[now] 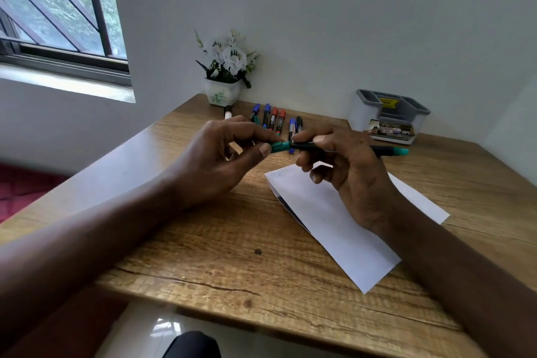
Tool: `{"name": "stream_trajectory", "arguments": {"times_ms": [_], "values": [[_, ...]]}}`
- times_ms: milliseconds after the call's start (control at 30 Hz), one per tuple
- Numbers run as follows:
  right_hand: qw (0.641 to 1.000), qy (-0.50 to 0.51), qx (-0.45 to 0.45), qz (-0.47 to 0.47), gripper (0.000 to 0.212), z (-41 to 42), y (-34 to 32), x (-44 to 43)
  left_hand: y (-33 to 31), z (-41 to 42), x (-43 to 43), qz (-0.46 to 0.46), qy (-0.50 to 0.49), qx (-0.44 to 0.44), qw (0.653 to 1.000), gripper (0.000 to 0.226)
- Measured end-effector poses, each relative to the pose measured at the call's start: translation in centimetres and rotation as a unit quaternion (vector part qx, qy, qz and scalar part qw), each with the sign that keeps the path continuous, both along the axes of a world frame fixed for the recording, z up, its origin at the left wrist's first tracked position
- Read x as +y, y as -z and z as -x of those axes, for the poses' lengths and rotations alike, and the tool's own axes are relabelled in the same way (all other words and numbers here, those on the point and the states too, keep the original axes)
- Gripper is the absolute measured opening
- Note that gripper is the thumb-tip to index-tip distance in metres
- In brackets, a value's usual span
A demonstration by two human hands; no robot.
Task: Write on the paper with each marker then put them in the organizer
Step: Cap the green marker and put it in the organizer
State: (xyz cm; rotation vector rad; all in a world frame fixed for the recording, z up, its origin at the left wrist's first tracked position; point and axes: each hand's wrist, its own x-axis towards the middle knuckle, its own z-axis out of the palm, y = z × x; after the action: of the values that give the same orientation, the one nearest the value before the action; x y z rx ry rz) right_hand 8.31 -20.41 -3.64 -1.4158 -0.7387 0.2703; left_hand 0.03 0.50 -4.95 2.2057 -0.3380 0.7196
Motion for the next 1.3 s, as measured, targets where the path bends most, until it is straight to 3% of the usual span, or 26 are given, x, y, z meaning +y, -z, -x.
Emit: {"name": "stream_trajectory", "arguments": {"times_ms": [233, 333, 667, 867, 967, 1067, 1200, 1300], "values": [[0.999, -0.023, -0.034, 0.006, 0.013, 0.5, 0.1, 0.0, -0.2, 0.2, -0.4, 0.037, 0.060, -0.002, 0.998, 0.023], [0.998, -0.005, -0.056, 0.020, 0.023, 0.6, 0.0, 0.3, -0.2, 0.4, -0.6, 0.049, 0.079, -0.001, 0.996, 0.024], [0.998, 0.011, -0.059, -0.029, 0.019, 1.1, 0.5, 1.1, -0.1, 0.4, -0.3, 0.106, 0.129, 0.028, 0.986, 0.017], [0.997, 0.015, -0.074, -0.005, 0.024, 0.9, -0.3, 1.0, -0.4, -0.3, -1.2, 0.103, 0.099, 0.027, 0.989, 0.018], [0.989, 0.070, -0.134, -0.006, 0.029, 0.3, -0.9, 0.6, -0.4, -1.0, -0.5, -0.058, -0.055, 0.008, 0.997, 0.044], [0.973, 0.145, -0.181, -0.009, 0.023, -0.9, -0.6, -0.4, -0.2, -1.2, 1.0, -0.168, -0.181, 0.106, 0.963, 0.086], [0.974, 0.167, -0.152, 0.007, 0.043, -2.9, -0.4, -2.1, -0.1, -1.5, 1.8, -0.233, -0.242, 0.207, 0.919, 0.116], [0.977, 0.195, -0.091, -0.006, 0.042, -4.8, -0.5, -2.6, 0.0, -1.6, 2.0, -0.250, -0.227, 0.292, 0.895, 0.122]]}}
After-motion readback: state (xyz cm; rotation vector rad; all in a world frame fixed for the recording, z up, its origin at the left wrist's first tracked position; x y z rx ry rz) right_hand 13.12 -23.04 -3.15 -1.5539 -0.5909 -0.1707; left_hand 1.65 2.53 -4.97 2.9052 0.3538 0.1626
